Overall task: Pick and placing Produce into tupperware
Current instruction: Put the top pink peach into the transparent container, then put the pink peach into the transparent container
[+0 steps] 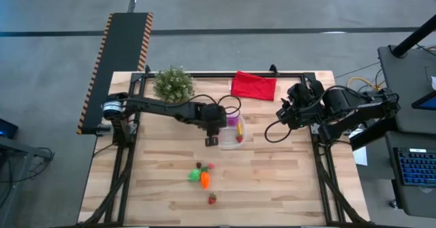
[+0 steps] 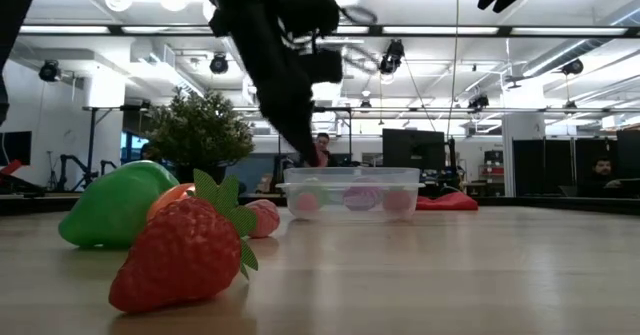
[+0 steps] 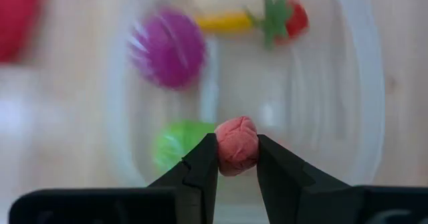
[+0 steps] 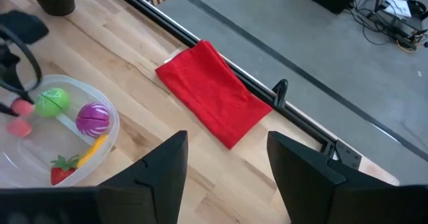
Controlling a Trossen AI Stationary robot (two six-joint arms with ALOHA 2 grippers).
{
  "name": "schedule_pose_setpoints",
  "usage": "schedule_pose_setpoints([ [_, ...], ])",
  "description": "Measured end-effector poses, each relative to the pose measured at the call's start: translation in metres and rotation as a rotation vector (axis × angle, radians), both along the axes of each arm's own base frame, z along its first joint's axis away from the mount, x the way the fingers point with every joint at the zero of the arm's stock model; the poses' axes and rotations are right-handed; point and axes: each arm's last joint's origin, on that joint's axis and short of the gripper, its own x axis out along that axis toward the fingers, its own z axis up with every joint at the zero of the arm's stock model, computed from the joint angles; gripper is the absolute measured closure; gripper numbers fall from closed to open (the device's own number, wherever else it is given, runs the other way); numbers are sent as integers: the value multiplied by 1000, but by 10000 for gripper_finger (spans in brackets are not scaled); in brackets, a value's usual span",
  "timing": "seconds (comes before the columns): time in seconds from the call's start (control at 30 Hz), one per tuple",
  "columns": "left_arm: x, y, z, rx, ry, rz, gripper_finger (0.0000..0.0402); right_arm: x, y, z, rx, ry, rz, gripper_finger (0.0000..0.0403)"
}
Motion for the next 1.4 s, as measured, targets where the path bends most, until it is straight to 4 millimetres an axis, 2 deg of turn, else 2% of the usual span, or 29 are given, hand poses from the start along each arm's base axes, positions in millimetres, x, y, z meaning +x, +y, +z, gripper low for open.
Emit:
schedule_pose_setpoints([
  [0.13, 1, -1, -7, -55, 27, -8, 318, 0, 0, -1, 0, 2, -2, 204],
  [0.4, 3, 1, -16, -38, 55, 11, 261, 0, 0, -3, -5, 10, -2, 204],
  [0.63, 3, 2, -14, -68, 54, 68, 237, 0, 0, -5, -9, 21, -3, 204],
  [0.77, 0, -2, -2, -77, 92, 71, 229, 0, 0, -7, -7, 24, -8, 204],
  [0.93, -17, -31, 22, -64, 116, -89, 228, 1, 0, -10, -4, 31, -12, 204],
  [1.1, -33, -67, 34, -54, 90, -218, 228, 1, 0, -11, -2, 36, -11, 204],
  [1.23, -31, -84, 33, -96, 64, -167, 228, 1, 0, -11, -2, 36, -11, 204],
  [1.4, -24, -94, 14, -164, 103, 5, 228, 1, 0, -11, 3, 49, 2, 204],
])
